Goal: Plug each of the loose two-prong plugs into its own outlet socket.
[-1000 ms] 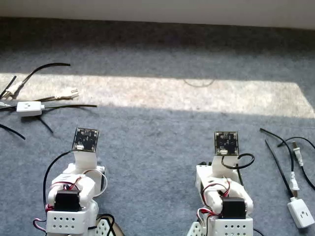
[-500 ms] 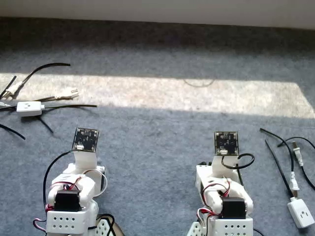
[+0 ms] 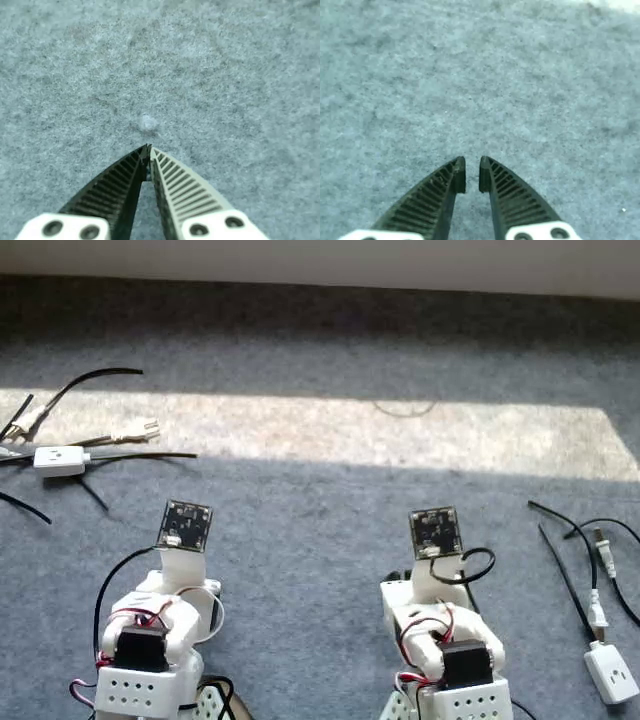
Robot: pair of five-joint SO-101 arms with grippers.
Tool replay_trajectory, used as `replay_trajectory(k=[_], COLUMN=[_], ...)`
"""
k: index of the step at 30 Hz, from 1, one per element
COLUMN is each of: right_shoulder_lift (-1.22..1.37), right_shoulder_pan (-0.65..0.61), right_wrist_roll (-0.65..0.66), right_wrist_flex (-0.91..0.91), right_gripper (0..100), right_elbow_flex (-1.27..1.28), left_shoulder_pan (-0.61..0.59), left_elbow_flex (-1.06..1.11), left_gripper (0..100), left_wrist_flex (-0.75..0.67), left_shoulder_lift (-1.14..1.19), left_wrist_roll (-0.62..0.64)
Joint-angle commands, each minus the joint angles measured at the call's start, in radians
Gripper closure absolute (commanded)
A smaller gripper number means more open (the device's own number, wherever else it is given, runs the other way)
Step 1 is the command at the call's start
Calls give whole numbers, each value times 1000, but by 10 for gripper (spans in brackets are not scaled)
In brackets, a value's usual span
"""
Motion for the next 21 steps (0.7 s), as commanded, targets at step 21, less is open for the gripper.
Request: replay_trajectory(k=[21], right_shoulder_lift=[-5], right_shoulder_pan=[358], right_wrist_roll=[15], right_wrist_flex=[-39], right_gripper=[930], right_elbow_flex=[113], left_shoulder_pan=[-251], left_elbow_flex=[-45], left_gripper=[973], left_wrist_flex=[-348], left_shoulder_lift=[-4], left_wrist_roll=[-384])
